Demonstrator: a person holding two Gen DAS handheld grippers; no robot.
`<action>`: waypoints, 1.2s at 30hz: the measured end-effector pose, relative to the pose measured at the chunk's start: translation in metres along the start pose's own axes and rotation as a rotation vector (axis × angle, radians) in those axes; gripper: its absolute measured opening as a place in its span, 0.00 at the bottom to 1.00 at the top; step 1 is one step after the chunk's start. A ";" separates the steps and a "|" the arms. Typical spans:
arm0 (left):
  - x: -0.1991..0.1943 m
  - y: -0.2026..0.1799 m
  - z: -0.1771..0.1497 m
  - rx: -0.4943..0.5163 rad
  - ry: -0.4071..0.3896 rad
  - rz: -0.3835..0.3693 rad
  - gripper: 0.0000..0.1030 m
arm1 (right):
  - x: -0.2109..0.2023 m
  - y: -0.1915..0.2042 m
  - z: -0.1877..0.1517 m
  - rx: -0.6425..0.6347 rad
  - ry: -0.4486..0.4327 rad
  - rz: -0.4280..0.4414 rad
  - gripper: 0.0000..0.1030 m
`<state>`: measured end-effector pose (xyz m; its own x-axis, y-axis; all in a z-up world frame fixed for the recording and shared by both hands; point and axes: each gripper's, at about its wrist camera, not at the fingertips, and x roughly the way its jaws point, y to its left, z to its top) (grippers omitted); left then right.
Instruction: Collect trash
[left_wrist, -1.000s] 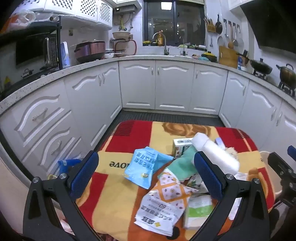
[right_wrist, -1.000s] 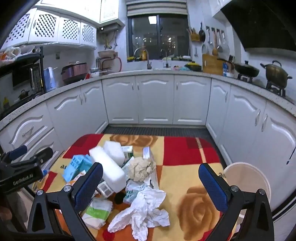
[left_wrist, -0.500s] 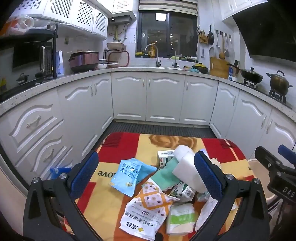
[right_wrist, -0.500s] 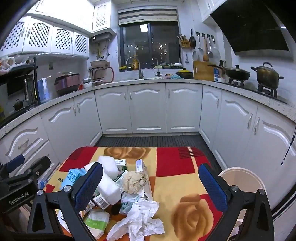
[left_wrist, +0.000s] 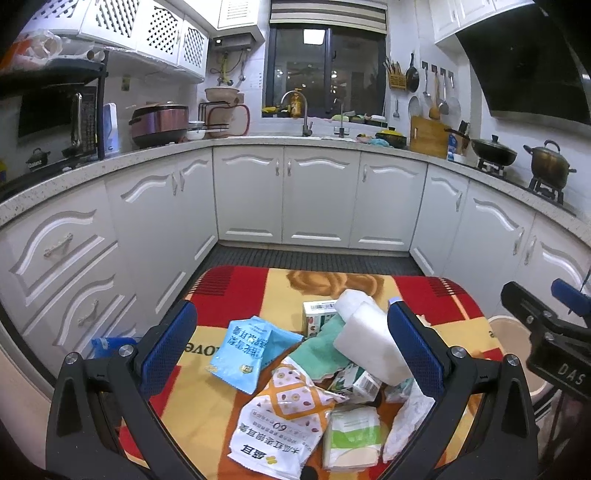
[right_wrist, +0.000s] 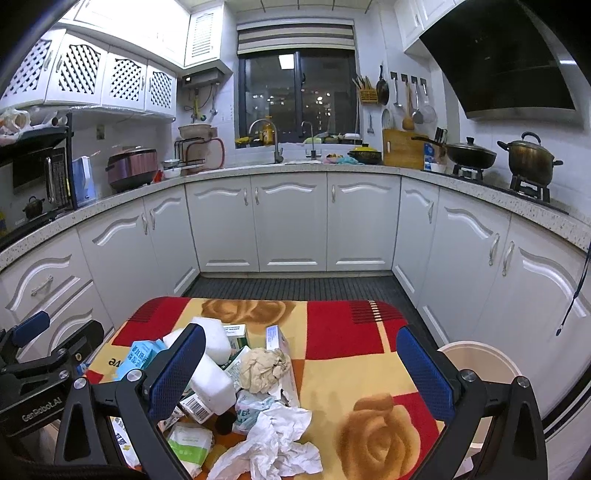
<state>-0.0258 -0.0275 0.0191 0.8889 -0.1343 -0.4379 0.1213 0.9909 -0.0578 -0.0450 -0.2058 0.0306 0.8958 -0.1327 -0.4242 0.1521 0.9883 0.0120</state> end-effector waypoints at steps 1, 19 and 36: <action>0.000 0.000 0.000 -0.001 0.000 -0.002 1.00 | 0.000 0.000 0.000 0.000 -0.001 -0.002 0.99; 0.006 -0.001 -0.005 -0.007 0.020 -0.015 1.00 | 0.004 -0.005 -0.001 0.005 0.000 -0.020 1.00; 0.006 -0.003 -0.005 0.011 0.009 -0.010 1.00 | 0.004 -0.008 -0.001 -0.001 0.007 -0.028 1.00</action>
<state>-0.0234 -0.0317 0.0125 0.8835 -0.1442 -0.4458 0.1351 0.9894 -0.0524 -0.0429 -0.2139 0.0273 0.8880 -0.1600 -0.4311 0.1769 0.9842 -0.0008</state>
